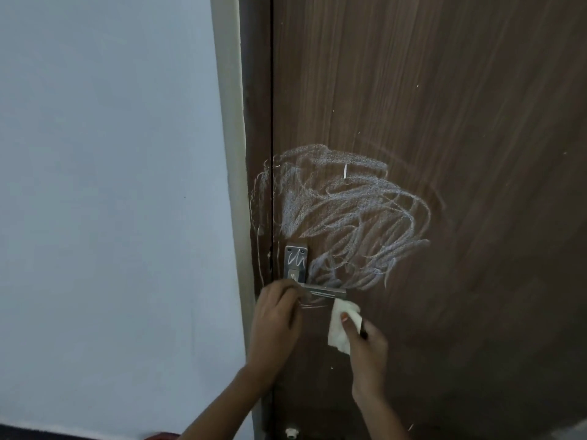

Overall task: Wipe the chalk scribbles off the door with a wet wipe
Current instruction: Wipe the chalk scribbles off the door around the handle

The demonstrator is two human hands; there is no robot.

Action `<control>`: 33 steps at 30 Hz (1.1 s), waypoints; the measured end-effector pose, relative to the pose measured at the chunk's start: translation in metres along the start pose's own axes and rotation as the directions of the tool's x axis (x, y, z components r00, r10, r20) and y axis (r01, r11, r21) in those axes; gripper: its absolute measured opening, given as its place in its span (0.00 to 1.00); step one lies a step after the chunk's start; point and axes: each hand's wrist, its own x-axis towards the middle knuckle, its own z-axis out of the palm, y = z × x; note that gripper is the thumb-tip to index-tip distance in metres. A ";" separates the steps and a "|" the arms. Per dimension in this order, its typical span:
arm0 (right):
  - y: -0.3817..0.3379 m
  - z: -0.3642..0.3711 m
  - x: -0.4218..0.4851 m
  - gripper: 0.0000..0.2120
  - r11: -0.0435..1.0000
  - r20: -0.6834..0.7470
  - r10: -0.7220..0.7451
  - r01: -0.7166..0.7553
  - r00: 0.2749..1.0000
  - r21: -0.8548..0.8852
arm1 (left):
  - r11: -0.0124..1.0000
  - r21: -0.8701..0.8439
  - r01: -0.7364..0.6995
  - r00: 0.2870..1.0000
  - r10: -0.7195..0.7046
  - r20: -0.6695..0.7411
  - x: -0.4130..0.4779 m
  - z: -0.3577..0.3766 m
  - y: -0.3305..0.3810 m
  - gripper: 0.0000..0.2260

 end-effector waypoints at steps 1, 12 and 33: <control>0.000 0.002 -0.001 0.06 0.991 -0.032 -0.105 0.102 0.994 -0.081 | 0.996 0.061 -0.062 0.996 0.066 -0.063 0.005 -0.006 -0.006 0.11; 0.007 0.049 0.000 0.17 0.864 -0.369 -0.502 0.432 0.782 -0.259 | 0.827 0.528 -0.193 0.831 0.424 -0.360 0.063 -0.027 -0.083 0.17; 0.028 0.080 0.008 0.15 0.690 -0.323 -0.704 0.499 0.633 -0.525 | 0.709 0.612 -0.350 0.722 0.621 -0.305 0.074 -0.009 -0.131 0.28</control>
